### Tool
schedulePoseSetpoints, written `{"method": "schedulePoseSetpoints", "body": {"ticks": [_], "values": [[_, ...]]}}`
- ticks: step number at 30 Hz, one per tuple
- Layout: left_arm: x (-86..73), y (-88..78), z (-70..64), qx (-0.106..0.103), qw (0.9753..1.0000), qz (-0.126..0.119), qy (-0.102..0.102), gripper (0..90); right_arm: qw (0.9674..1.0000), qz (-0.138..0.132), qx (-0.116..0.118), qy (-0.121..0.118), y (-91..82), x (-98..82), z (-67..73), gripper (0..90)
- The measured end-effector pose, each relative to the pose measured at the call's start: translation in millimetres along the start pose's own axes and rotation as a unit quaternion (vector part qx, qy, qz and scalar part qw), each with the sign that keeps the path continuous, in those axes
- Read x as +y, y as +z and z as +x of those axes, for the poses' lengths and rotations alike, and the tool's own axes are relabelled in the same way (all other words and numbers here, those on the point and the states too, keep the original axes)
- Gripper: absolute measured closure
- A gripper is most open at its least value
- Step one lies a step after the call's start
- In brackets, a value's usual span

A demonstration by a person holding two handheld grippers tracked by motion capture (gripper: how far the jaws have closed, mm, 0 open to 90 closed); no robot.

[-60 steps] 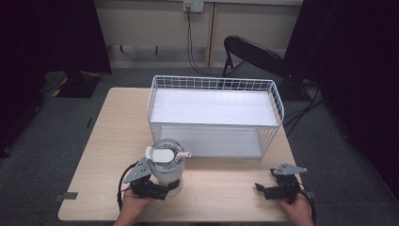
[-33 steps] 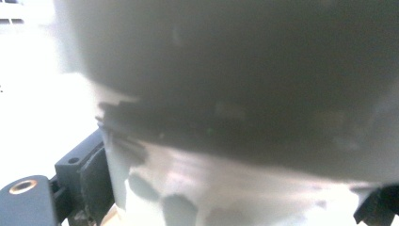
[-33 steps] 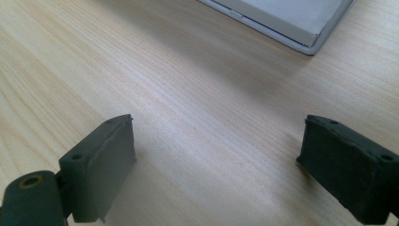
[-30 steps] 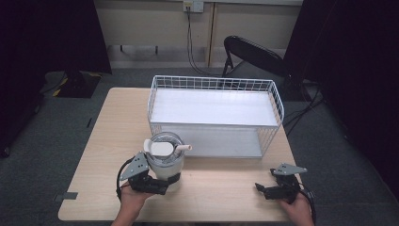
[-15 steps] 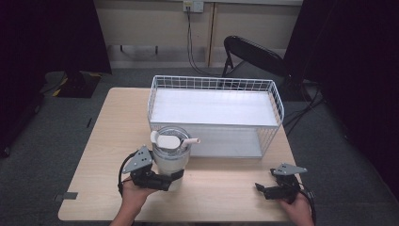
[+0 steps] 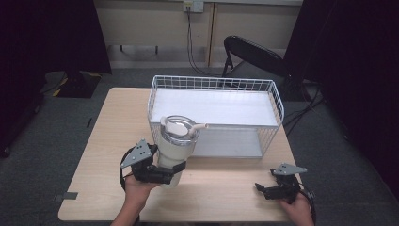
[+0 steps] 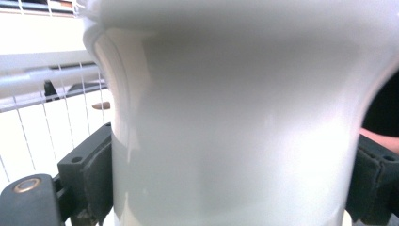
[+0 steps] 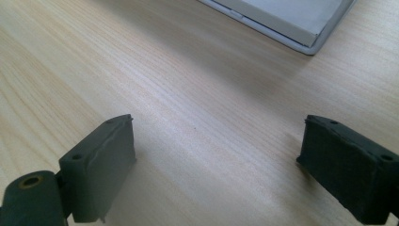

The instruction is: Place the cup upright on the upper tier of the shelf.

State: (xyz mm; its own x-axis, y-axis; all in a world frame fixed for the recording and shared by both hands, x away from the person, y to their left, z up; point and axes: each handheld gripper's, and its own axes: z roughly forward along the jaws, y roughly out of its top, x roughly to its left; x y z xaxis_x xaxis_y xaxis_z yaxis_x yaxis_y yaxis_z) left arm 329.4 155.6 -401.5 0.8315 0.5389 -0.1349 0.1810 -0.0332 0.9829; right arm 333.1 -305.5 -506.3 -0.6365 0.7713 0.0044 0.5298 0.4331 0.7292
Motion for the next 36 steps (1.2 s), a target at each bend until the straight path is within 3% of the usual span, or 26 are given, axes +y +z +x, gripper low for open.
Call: {"method": "schedulePoseSetpoints", "body": {"ticks": [19,36], "values": [[17.7,7.0,-4.9,-0.021,0.9975,-0.068,0.003,9.9,1.0,0.0,0.0,0.0,0.0,0.0,0.1,9.9],[39.7,19.5,-5.6,-0.025,0.9961,-0.084,0.013,9.9,1.0,0.0,0.0,0.0,0.0,0.0,0.0,9.9]]}}
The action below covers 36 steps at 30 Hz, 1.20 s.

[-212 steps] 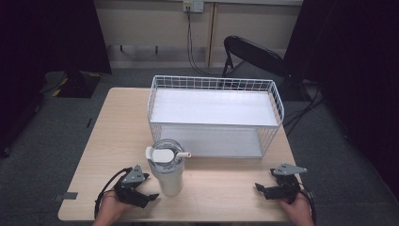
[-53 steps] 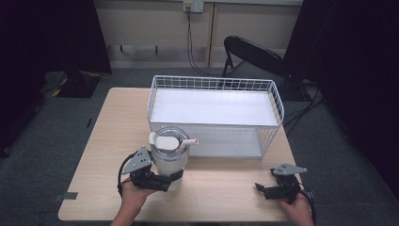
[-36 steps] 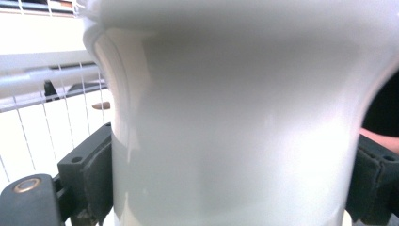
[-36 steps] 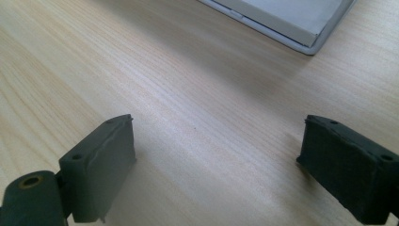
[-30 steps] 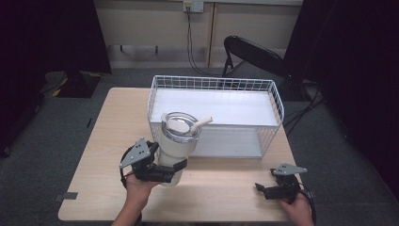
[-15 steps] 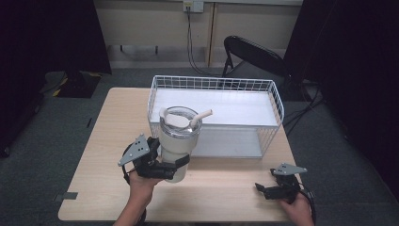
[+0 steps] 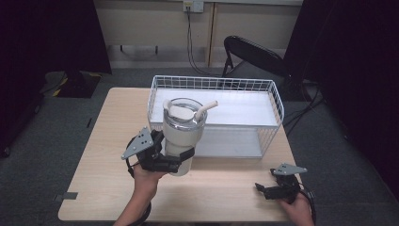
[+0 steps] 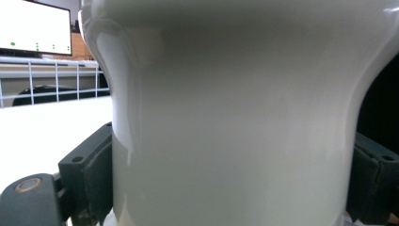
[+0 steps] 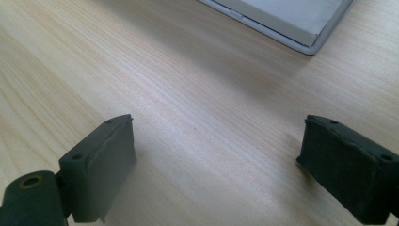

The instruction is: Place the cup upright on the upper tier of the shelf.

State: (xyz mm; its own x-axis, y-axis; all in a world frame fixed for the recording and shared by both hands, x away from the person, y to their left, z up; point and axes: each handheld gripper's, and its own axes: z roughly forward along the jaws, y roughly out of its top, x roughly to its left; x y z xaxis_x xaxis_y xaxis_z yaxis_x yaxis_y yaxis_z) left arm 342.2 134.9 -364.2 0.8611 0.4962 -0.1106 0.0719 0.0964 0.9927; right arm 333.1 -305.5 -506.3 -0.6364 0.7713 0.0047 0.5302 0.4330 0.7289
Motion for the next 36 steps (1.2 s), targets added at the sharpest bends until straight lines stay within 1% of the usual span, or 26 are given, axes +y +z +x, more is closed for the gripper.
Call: {"method": "schedulePoseSetpoints", "body": {"ticks": [3,4,5,7,11,12,16,17,18,19,21,26,28,30,31,36], "values": [[3.0,1.6,0.5,0.0,1.0,-0.001,0.001,9.9,1.0,0.0,0.0,0.0,0.0,0.0,0.0,9.9],[6.4,3.4,0.8,0.0,1.0,-0.006,0.002,9.9,1.0,0.0,0.0,0.0,0.0,0.0,0.0,9.9],[6.4,3.4,0.8,0.0,1.0,-0.006,0.002,9.9,1.0,0.0,0.0,0.0,0.0,0.0,0.0,9.9],[11.7,6.2,2.2,0.002,1.0,-0.003,0.006,9.9,1.0,0.0,0.0,0.0,0.0,0.0,0.0,9.9],[17.6,10.4,3.2,0.002,1.0,-0.006,0.006,9.9,1.0,0.0,0.0,0.0,0.0,0.0,0.0,9.9],[19.2,11.1,4.2,0.003,0.9999,-0.004,0.011,9.9,1.0,0.0,0.0,0.0,0.0,0.0,0.0,9.9],[23.1,13.6,5.5,0.004,0.9999,-0.007,0.006,10.0,1.0,0.0,0.0,0.0,0.0,0.0,0.0,9.9],[25.7,14.7,7.4,0.009,0.9999,-0.008,0.008,9.9,1.0,0.0,0.0,0.0,0.0,0.0,0.0,9.9],[27.2,15.0,8.9,0.009,0.9999,-0.007,0.011,9.9,1.0,0.0,0.0,0.0,0.0,0.0,0.0,9.9],[28.3,15.7,9.5,0.01,0.9999,-0.009,0.009,9.9,1.0,0.0,0.0,0.0,0.0,0.0,0.0,9.9],[31.1,16.4,11.6,0.014,0.9998,-0.008,0.012,10.0,1.0,0.0,0.0,0.0,0.0,0.0,0.0,9.9],[36.7,19.2,14.7,0.018,0.9997,-0.008,0.012,10.0,1.0,0.0,0.0,0.0,0.0,0.0,0.0,9.9],[42.1,21.6,17.5,0.023,0.9995,-0.008,0.019,9.9,1.0,0.0,0.0,0.0,0.0,0.0,0.0,9.9],[43.6,22.5,17.8,0.024,0.9995,-0.009,0.018,9.9,1.0,0.0,0.0,0.0,0.0,0.0,0.0,9.9],[46.9,24.2,19.7,0.025,0.9994,-0.011,0.022,9.9,1.0,0.0,0.0,0.0,0.0,0.0,0.0,9.9],[51.3,27.6,22.5,0.029,0.9993,-0.014,0.02,10.0,1.0,0.0,0.0,0.0,0.0,0.0,0.0,9.9]]}}
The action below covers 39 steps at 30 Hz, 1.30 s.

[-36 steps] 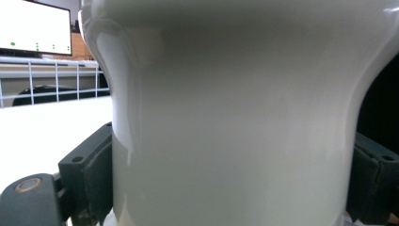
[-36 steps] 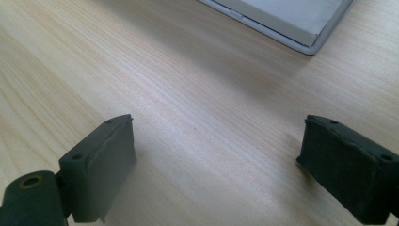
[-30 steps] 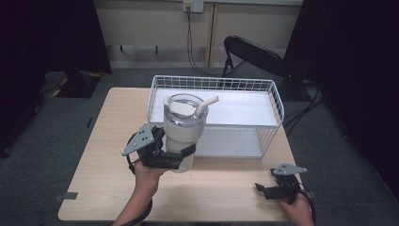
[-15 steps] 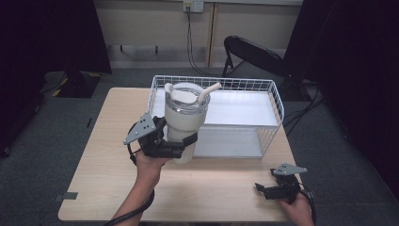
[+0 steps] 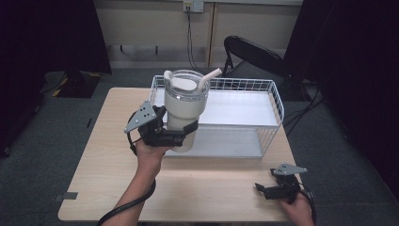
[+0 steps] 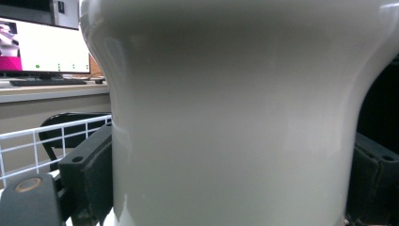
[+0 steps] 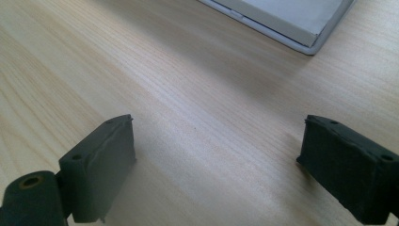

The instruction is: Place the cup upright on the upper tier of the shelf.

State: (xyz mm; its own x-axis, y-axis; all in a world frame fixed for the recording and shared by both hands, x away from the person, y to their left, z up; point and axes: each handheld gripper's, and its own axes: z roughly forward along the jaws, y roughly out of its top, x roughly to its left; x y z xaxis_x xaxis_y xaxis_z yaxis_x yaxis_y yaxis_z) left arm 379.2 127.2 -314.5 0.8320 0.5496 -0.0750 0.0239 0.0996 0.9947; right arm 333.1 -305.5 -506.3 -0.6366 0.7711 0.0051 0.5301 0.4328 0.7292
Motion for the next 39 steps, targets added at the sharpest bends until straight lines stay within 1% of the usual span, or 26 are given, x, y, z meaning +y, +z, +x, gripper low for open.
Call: {"method": "schedulePoseSetpoints", "body": {"ticks": [3,5,8,9,10,12,17,23,29,34,35,39], "values": [[2.4,2.5,2.3,0.004,1.0,0.002,0.002,10.0,1.0,0.0,0.0,-0.001,-0.1,-0.1,-0.1,9.9],[3.6,4.2,3.1,0.006,1.0,0.001,-0.001,10.0,1.0,0.0,0.0,-0.001,-0.1,-0.1,-0.1,9.9],[5.8,5.7,5.3,0.009,1.0,0.0,0.003,9.9,1.0,0.0,0.001,-0.001,-0.1,-0.1,-0.1,9.9],[6.8,6.5,5.5,0.009,1.0,-0.002,-0.002,9.9,1.0,0.0,0.001,-0.001,-0.1,-0.1,-0.1,9.9],[7.8,6.9,6.2,0.012,0.9999,-0.002,0.002,9.9,1.0,0.0,0.001,-0.001,-0.1,-0.1,-0.1,9.9],[10.1,8.4,7.4,0.012,0.9999,-0.004,0.002,9.9,1.0,0.0,0.001,-0.001,-0.1,-0.1,-0.1,9.9],[15.7,12.9,10.6,0.021,0.9998,0.0,0.005,10.0,1.0,0.0,0.001,-0.001,-0.1,-0.1,-0.1,9.9],[19.1,17.3,15.3,0.027,0.9996,-0.002,0.003,10.0,1.0,0.0,0.001,-0.002,-0.2,-0.2,-0.1,9.9],[24.3,22.5,20.3,0.04,0.9992,-0.002,0.005,10.0,1.0,0.0,0.002,-0.001,-0.2,-0.2,0.0,9.9],[27.2,25.4,22.9,0.045,0.999,-0.001,0.01,10.0,1.0,0.0,0.002,-0.002,-0.2,-0.2,-0.1,9.9],[28.2,27.1,24.0,0.05,0.9987,0.001,0.012,10.0,1.0,0.0,0.002,-0.002,-0.2,-0.2,-0.1,9.9],[28.6,30.1,25.5,0.057,0.9982,0.003,0.017,10.0,1.0,0.0,0.002,-0.002,-0.2,-0.2,-0.1,9.9]]}}
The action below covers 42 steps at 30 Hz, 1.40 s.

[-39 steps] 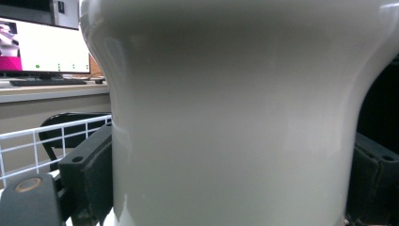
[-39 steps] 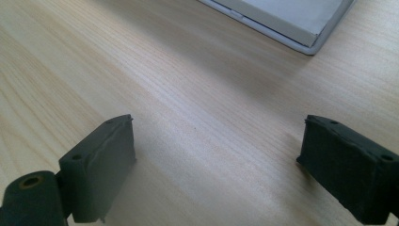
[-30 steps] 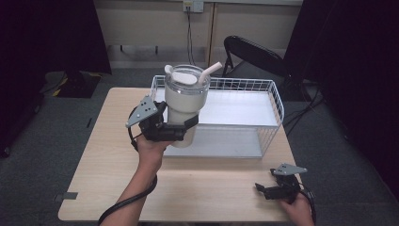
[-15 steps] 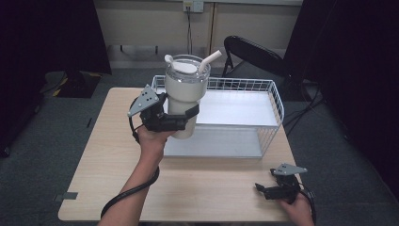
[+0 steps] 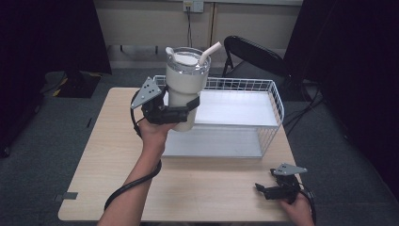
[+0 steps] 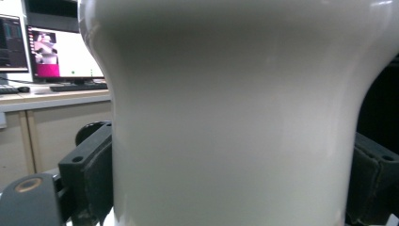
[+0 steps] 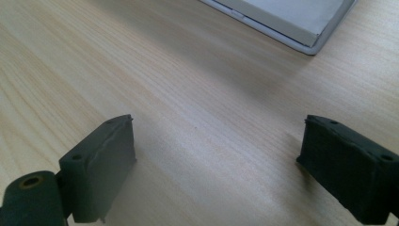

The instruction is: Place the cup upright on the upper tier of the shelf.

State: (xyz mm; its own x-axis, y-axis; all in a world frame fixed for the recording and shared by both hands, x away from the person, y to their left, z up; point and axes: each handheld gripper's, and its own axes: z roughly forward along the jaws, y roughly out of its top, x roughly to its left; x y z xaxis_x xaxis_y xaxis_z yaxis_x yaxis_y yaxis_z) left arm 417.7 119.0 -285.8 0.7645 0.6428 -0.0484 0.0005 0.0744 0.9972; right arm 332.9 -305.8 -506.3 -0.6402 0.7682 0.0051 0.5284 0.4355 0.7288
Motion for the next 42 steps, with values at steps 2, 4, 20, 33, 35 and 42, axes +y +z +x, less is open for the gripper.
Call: {"method": "schedulePoseSetpoints", "body": {"ticks": [2,4,20,33,35,42], "values": [[-0.6,2.9,2.2,0.008,0.9999,0.002,0.005,10.0,1.0,0.0,0.0,0.0,0.0,0.0,0.0,9.9],[-0.9,4.0,3.1,0.009,0.9999,0.002,0.003,10.0,1.0,0.0,0.0,0.0,0.0,0.0,0.0,9.9],[-5.7,25.6,14.8,0.04,0.9992,0.003,0.004,9.9,1.0,0.0,0.001,-0.001,-0.1,-0.1,0.0,9.9],[-7.1,42.0,15.8,0.048,0.9987,0.011,0.012,9.9,1.0,-0.001,0.002,-0.002,-0.1,-0.2,-0.1,9.9],[-9.7,42.5,17.6,0.053,0.9985,0.012,0.008,9.9,1.0,-0.001,0.002,-0.002,-0.1,-0.2,-0.2,9.9],[-10.1,41.4,21.3,0.057,0.9983,0.011,0.007,9.9,1.0,-0.001,0.002,-0.002,-0.2,-0.3,-0.1,9.9]]}}
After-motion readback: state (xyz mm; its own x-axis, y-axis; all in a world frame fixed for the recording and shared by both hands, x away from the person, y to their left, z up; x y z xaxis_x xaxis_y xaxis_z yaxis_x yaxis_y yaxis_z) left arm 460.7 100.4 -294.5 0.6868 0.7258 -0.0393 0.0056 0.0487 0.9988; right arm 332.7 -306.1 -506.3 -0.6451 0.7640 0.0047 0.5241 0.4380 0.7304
